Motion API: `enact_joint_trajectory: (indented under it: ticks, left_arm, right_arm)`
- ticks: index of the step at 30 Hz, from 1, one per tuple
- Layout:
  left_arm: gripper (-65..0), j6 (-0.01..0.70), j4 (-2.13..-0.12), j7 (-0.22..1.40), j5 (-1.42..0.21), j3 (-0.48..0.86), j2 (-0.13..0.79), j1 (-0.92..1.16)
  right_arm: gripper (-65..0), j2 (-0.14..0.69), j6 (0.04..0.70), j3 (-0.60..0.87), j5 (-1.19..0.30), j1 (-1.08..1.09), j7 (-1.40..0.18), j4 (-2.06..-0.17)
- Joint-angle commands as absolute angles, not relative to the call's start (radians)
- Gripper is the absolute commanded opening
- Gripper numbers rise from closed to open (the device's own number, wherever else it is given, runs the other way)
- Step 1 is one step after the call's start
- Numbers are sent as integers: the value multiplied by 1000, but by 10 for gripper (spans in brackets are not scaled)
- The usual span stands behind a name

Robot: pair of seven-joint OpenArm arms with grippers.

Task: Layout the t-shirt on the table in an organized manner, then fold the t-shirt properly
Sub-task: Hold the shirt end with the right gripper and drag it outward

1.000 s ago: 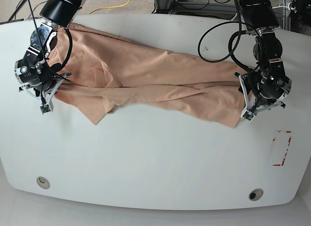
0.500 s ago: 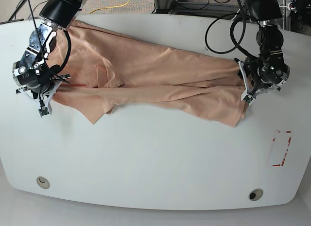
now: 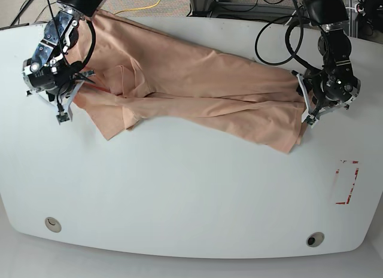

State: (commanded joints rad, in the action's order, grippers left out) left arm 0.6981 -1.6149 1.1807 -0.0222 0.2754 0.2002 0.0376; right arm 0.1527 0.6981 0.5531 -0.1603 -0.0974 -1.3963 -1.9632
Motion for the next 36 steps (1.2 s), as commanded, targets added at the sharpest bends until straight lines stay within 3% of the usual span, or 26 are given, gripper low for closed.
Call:
enact_joint_trajectory:
  ticks: [14, 28, 32, 36]
  left_arm:
    - [-404, 698, -1615, 1181, -22, 277, 206, 42]
    - [-404, 698, -1615, 1179, -22, 278, 229, 36]
    - [-404, 698, -1615, 1179, -22, 277, 229, 35]
    - [-404, 698, -1618, 1179, -22, 277, 229, 22]
  right_arm:
    - [-623, 189, 698, 538, -216, -131, -1396, -1962]
    - [-252, 191, 698, 447, -216, -255, -1396, -1962]
    - [-197, 205, 698, 447, -216, -255, -1396, -1966]
    - [-216, 229, 698, 447, -216, -229, -1396, -2015]
